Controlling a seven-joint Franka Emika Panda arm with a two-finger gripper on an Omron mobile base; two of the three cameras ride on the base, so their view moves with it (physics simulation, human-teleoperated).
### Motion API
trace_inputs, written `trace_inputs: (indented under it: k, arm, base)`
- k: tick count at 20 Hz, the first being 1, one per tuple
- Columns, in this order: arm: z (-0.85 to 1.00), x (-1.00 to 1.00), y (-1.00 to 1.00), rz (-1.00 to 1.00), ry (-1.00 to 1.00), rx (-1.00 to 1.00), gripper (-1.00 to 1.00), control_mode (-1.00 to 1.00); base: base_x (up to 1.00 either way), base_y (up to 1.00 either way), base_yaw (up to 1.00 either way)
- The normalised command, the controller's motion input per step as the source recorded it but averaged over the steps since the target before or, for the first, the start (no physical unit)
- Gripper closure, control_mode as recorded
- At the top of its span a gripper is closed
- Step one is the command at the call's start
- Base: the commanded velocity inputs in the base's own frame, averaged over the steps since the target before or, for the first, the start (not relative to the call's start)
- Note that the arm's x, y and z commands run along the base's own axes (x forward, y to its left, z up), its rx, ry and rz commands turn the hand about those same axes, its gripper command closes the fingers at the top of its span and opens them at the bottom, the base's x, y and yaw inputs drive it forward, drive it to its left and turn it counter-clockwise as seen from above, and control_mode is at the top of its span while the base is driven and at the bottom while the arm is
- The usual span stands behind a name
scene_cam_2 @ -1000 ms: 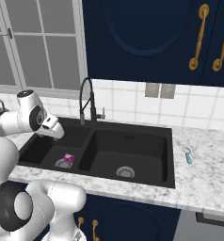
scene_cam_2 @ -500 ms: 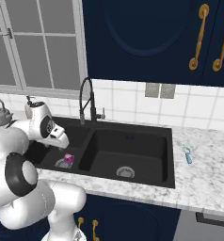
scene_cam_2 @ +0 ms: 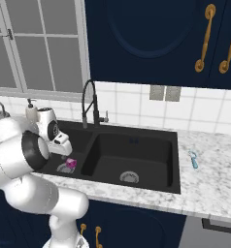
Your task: Pick the onion from the sink and place it in the bowl. Then pick the bowl and place it in the microwave. Then close the microwave door and press the start button.
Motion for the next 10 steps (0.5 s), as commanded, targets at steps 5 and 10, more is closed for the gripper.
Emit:
trace_inputs:
  k: [5, 10]
  arm:
    - [-0.28, 0.11, 0.1, -0.03, 0.03, -0.03, -1.0, -1.0]
    - [-0.22, 0.28, 0.03, -0.01, 0.0, -0.04, -1.0, -1.0]
  base:
    - [0.0, 0.0, 0.0]
    - [0.0, 0.0, 0.0]
